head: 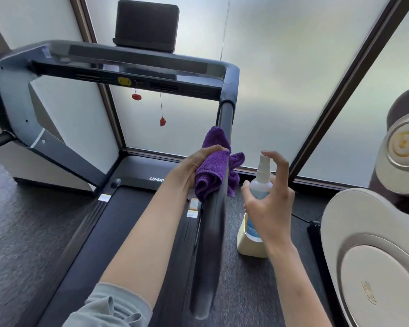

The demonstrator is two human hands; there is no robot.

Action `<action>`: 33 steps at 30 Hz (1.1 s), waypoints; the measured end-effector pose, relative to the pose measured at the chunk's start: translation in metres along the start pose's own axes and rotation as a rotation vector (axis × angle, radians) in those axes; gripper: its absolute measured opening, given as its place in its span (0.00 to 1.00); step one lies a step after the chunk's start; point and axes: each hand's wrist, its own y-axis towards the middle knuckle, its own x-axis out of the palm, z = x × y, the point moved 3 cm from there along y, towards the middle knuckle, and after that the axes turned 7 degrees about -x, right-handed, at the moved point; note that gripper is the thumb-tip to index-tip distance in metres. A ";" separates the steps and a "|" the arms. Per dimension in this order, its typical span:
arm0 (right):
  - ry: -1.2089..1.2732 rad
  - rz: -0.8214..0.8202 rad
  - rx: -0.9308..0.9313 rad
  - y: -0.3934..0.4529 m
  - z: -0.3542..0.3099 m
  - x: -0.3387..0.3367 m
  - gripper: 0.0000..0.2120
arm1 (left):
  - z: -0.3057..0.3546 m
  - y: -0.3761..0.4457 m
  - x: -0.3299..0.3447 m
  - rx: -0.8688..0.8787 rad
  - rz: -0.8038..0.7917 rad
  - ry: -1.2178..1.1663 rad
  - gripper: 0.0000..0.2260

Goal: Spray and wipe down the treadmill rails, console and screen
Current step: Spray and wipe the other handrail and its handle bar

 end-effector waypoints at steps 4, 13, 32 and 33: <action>-0.002 0.000 -0.020 -0.016 -0.008 -0.008 0.30 | -0.020 -0.029 0.003 -0.022 0.028 0.021 0.09; 0.041 0.009 -0.031 -0.068 -0.025 -0.022 0.30 | -0.078 -0.097 0.007 -0.046 0.041 0.005 0.09; 0.168 -0.187 0.034 -0.157 -0.027 -0.083 0.30 | -0.243 -0.160 0.008 0.601 1.050 0.371 0.34; 0.161 -0.201 0.031 -0.162 -0.030 -0.084 0.30 | -0.244 -0.158 0.007 0.610 1.053 0.377 0.34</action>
